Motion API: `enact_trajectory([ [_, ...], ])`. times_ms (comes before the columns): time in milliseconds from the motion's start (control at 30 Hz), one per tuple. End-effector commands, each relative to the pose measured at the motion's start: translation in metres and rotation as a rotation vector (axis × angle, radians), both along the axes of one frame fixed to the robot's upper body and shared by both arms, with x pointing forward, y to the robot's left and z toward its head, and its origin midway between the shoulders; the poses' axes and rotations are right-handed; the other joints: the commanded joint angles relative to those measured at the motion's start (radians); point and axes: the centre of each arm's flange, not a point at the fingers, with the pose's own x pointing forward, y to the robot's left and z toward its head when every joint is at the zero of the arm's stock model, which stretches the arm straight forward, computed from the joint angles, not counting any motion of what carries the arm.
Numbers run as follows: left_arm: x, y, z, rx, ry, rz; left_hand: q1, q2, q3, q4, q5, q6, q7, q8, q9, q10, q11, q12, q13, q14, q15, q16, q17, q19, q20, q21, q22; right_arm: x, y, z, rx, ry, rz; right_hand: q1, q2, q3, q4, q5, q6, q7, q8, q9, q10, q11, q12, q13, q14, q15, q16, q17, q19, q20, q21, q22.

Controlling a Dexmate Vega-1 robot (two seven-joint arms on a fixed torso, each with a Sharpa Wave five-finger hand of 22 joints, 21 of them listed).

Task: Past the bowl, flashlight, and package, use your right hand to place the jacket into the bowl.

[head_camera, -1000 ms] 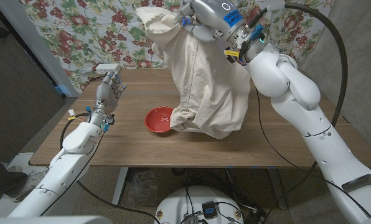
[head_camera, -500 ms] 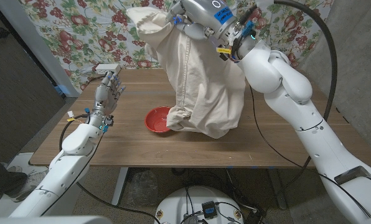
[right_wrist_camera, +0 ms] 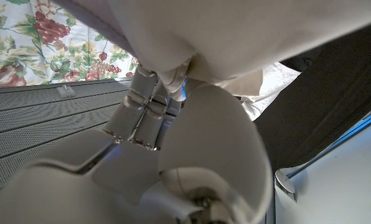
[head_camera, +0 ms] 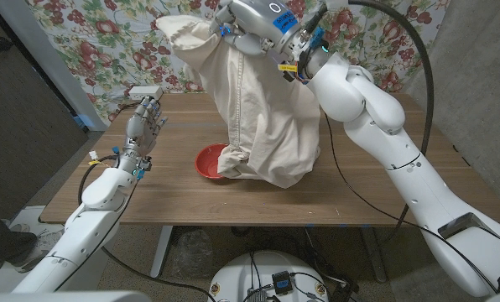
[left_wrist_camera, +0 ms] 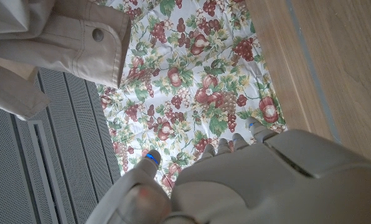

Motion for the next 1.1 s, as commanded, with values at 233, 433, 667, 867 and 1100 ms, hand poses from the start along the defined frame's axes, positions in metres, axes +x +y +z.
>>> enact_trajectory([
  [233, 0.0, 0.006, -0.003, -0.009, 0.007, 0.013, 0.0, 0.109, -0.003, 0.0, 0.003, -0.044, -0.003, 0.001, 0.003, -0.077, 0.0, 0.001, 0.004, -0.071, 0.004, 0.001, 0.0, 0.003, 0.004, -0.001, 0.002, 0.025, 0.018, -0.006, -0.033, 0.056, 0.024, 0.016, 0.002, -0.005, -0.001, 0.005, 0.007, 0.001, -0.004, 0.003, 0.013, -0.003, -0.001, 0.005, 0.062, -0.112, -0.007, 0.004, -0.056, -0.105, 0.01, -0.002],
  [433, -0.001, 0.008, -0.003, -0.012, 0.007, 0.016, 0.0, 0.109, -0.003, 0.0, 0.003, -0.045, -0.003, 0.0, 0.004, -0.078, -0.001, 0.001, 0.004, -0.073, 0.003, 0.0, 0.0, 0.003, 0.004, -0.001, 0.002, 0.034, 0.022, -0.011, -0.041, 0.08, 0.02, 0.016, 0.003, -0.005, 0.0, 0.006, 0.008, 0.001, -0.004, 0.004, 0.014, -0.003, -0.002, 0.006, 0.063, -0.112, -0.007, 0.006, -0.058, -0.105, 0.012, -0.004],
  [667, -0.004, 0.011, -0.005, -0.014, 0.006, 0.022, 0.0, 0.109, -0.003, 0.001, 0.003, -0.044, -0.003, 0.001, 0.004, -0.077, 0.0, 0.001, 0.004, -0.073, 0.004, 0.0, 0.0, 0.004, 0.003, 0.0, 0.002, 0.041, 0.028, -0.019, -0.052, 0.092, 0.021, 0.016, 0.004, -0.005, 0.001, 0.006, 0.01, 0.003, -0.004, 0.004, 0.014, -0.004, -0.002, 0.008, 0.064, -0.112, -0.008, 0.007, -0.06, -0.105, 0.015, -0.006],
  [867, -0.005, 0.012, -0.005, -0.009, 0.005, 0.021, 0.0, 0.109, -0.003, 0.001, 0.003, -0.044, -0.003, 0.001, 0.004, -0.077, 0.0, 0.001, 0.004, -0.072, 0.004, 0.0, 0.0, 0.004, 0.004, -0.001, 0.002, 0.045, 0.032, -0.025, -0.055, 0.105, 0.028, 0.016, 0.003, -0.006, 0.0, 0.006, 0.01, 0.003, -0.004, 0.005, 0.015, -0.003, -0.003, 0.007, 0.064, -0.112, -0.01, 0.008, -0.061, -0.105, 0.018, -0.008],
  [1100, -0.004, 0.012, -0.005, -0.011, 0.007, 0.022, 0.0, 0.109, -0.003, 0.001, 0.003, -0.045, -0.003, 0.0, 0.004, -0.078, 0.002, 0.001, 0.004, -0.072, 0.004, 0.0, 0.0, 0.003, 0.004, -0.001, 0.002, 0.05, 0.035, -0.031, -0.06, 0.122, 0.036, 0.016, 0.005, -0.006, 0.001, 0.006, 0.013, 0.002, -0.004, 0.005, 0.014, -0.004, -0.004, 0.009, 0.065, -0.111, -0.01, 0.01, -0.063, -0.105, 0.022, -0.01],
])
